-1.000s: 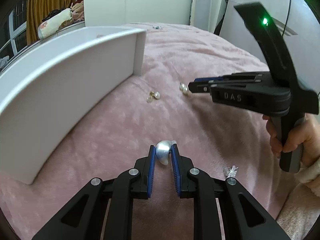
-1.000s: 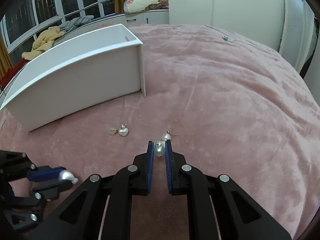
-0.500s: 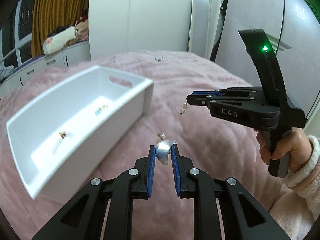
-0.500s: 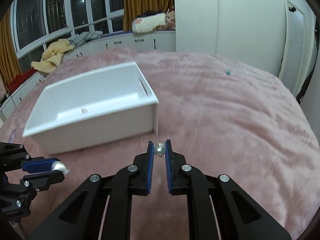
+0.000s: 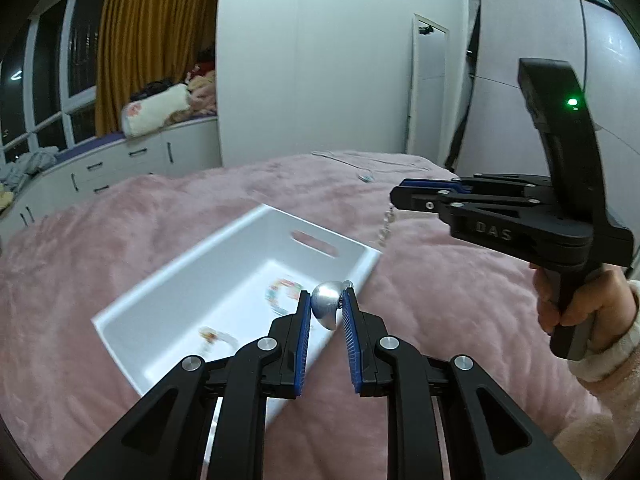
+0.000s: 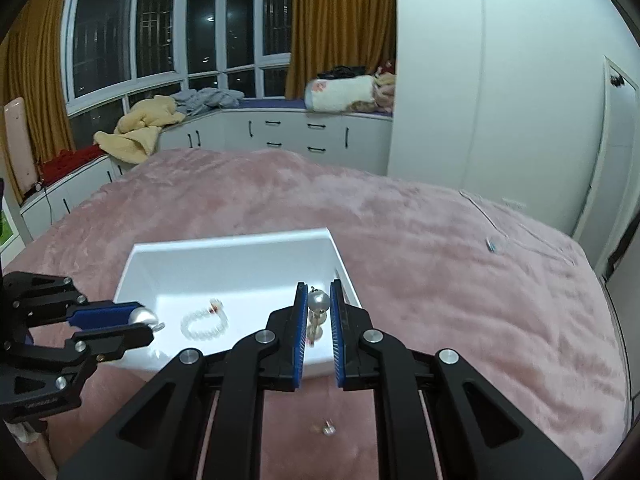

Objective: Organize jewelry
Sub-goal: 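Carry the silver shell earring and three-pearl earring over the white box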

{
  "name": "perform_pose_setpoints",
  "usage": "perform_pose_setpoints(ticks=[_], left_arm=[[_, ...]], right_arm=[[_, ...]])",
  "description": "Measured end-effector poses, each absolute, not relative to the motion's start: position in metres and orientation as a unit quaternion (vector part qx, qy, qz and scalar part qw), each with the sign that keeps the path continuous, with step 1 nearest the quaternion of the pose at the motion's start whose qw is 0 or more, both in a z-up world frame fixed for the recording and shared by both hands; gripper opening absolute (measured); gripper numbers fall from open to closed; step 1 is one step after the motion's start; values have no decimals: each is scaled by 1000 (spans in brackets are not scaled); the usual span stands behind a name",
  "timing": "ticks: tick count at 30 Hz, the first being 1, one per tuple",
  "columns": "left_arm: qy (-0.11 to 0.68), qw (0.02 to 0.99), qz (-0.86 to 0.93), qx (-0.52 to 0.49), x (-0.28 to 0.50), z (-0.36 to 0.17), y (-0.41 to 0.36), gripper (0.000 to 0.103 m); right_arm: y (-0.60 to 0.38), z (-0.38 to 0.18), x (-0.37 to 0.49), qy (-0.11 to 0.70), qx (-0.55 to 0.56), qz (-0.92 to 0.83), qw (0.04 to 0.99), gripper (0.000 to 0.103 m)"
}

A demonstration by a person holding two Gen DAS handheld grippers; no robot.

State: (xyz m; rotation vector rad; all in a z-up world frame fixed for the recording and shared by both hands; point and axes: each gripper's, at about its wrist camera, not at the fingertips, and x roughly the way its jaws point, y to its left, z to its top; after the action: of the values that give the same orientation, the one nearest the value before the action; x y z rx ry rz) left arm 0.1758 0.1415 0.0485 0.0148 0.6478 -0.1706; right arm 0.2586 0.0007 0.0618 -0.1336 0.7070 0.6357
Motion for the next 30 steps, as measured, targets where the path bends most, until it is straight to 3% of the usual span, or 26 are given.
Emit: perform_pose_setpoints(ticks=[11,30], left_arm=[[342,939,-32,-2,213,63,200,21],[439,898,-7,8,276,-12,228,21]], right_arm=[[55,68,285,342,-77,334,875,12],[116,-14,334,443,-58,335,830,12]])
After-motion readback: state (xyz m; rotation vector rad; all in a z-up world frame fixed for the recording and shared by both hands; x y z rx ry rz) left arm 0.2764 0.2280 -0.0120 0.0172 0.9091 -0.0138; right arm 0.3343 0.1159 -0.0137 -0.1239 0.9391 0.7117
